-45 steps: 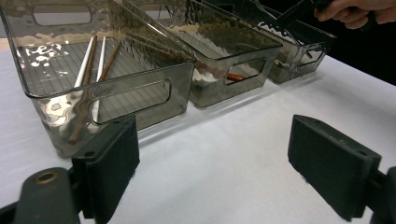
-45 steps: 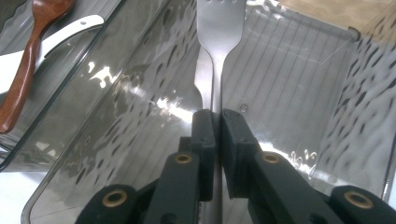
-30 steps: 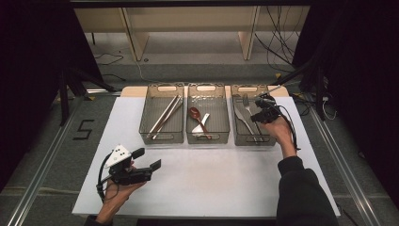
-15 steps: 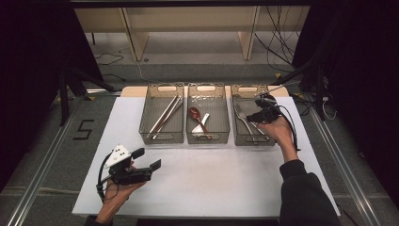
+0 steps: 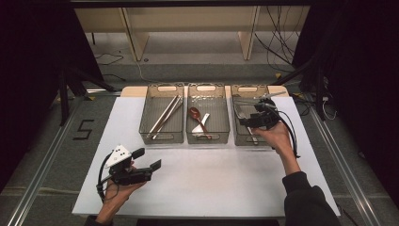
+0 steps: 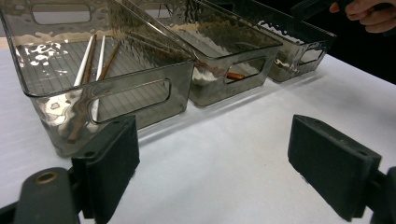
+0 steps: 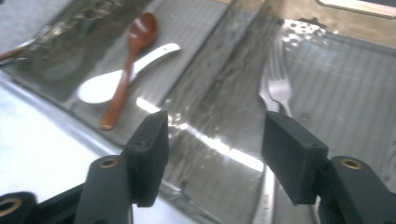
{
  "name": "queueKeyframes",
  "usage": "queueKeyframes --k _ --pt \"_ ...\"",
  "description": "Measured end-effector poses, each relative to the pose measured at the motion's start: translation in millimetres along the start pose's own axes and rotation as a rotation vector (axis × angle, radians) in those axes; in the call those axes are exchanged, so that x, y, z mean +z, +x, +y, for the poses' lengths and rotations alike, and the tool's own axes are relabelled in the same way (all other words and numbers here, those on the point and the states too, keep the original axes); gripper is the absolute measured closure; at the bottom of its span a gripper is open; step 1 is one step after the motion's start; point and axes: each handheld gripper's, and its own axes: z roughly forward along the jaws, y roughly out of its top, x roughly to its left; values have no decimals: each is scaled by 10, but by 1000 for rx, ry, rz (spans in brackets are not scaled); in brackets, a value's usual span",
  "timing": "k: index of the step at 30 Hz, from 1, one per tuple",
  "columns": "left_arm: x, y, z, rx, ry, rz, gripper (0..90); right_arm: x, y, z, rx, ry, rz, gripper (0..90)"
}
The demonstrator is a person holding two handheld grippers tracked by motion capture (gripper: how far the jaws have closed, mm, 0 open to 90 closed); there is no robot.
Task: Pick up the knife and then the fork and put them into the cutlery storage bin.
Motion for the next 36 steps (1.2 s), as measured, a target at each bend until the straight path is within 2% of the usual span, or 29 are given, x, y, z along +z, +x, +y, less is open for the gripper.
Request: queueKeyframes --k 4,12,18,36 --pt "2 -4 -2 -3 0 0 161 -41 105 -71 -15 -34 14 360" --pt "-1 -5 -3 -3 0 -1 161 -121 262 -212 -9 -99 59 314" --pt "6 -9 -5 -2 1 -3 161 -181 390 -282 -30 -143 65 299" --pt "20 -12 -2 2 6 -5 161 -228 647 -487 -74 -194 132 270"
